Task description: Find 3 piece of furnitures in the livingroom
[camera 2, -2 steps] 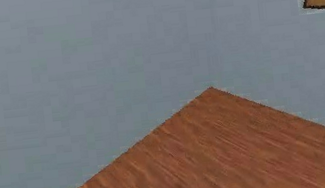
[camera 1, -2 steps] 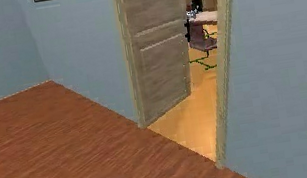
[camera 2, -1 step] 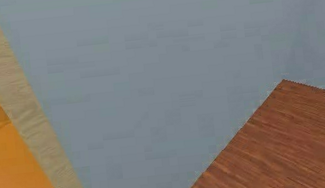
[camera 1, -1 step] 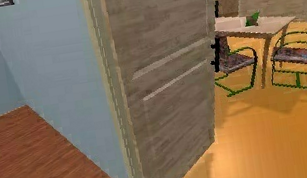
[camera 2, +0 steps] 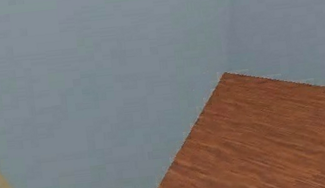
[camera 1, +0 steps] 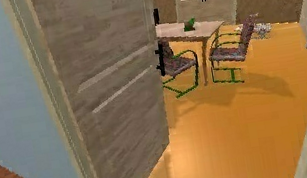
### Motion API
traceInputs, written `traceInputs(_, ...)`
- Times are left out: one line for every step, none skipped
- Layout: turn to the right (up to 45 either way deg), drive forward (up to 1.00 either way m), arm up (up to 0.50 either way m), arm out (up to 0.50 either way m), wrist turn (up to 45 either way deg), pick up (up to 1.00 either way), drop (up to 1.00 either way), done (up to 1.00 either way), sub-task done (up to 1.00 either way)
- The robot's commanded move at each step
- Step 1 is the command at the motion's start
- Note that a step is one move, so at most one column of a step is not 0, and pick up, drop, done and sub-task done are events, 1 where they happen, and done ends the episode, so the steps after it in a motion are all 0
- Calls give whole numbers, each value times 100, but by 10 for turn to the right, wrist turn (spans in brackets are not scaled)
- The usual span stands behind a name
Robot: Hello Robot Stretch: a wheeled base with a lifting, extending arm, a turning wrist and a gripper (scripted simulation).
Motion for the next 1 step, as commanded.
traceInputs(0,10,0,0,0,0,0,0,0)
